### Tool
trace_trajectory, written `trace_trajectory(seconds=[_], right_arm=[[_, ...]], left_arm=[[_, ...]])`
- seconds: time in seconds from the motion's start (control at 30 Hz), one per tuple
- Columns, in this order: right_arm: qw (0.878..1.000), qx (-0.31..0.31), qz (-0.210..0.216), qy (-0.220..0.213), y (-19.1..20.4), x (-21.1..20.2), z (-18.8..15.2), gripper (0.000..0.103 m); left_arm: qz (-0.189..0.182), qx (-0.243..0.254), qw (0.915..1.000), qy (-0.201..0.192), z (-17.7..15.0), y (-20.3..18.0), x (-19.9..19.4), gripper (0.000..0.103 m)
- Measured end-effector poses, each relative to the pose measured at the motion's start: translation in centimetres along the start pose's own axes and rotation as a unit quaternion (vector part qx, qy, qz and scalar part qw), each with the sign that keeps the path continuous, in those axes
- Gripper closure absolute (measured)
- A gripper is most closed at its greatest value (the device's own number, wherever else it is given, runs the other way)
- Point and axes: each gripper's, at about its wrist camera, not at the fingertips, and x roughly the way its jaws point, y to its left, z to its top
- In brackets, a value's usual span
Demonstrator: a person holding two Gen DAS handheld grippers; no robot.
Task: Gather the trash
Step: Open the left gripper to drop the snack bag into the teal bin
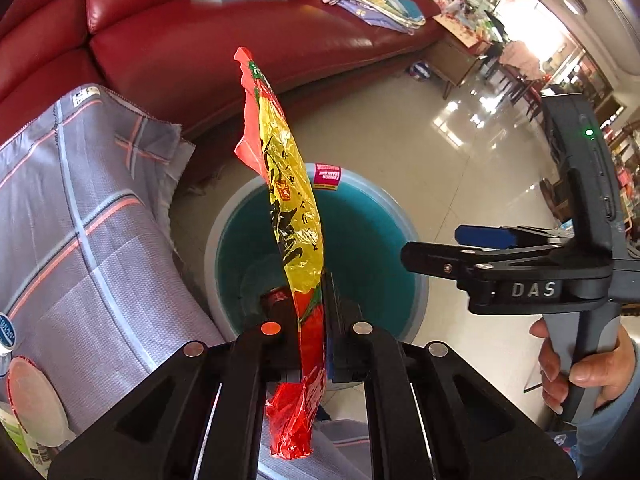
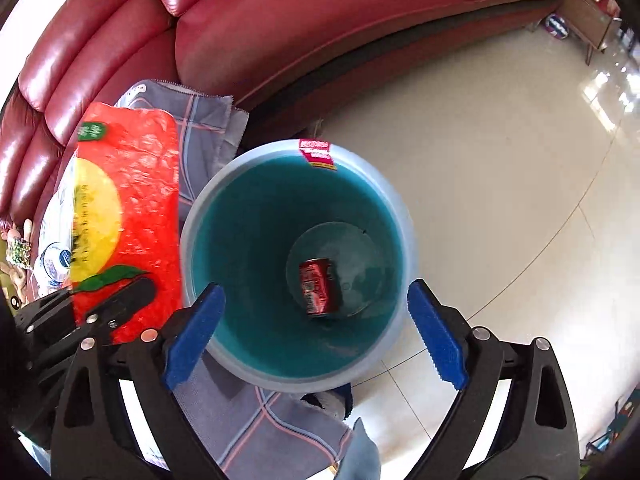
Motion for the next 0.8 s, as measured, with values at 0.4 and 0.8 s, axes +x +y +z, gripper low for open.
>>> trace_trajectory(seconds=[0.4, 0.8], right_arm=[[1.0, -0.008, -0.023, -0.007, 0.1, -1.4, 0.2, 0.01], [0.999, -0.013, -0.031, -0.016, 2.2, -2.9, -1.2, 0.01]], left_arm=[[0.038, -0.007, 0.9989, -0.029, -0.2, -0.2, -0.4, 0.018], [0.053, -0.016, 0.9972, -0.05, -2.7, 1.4, -4.6, 0.007]])
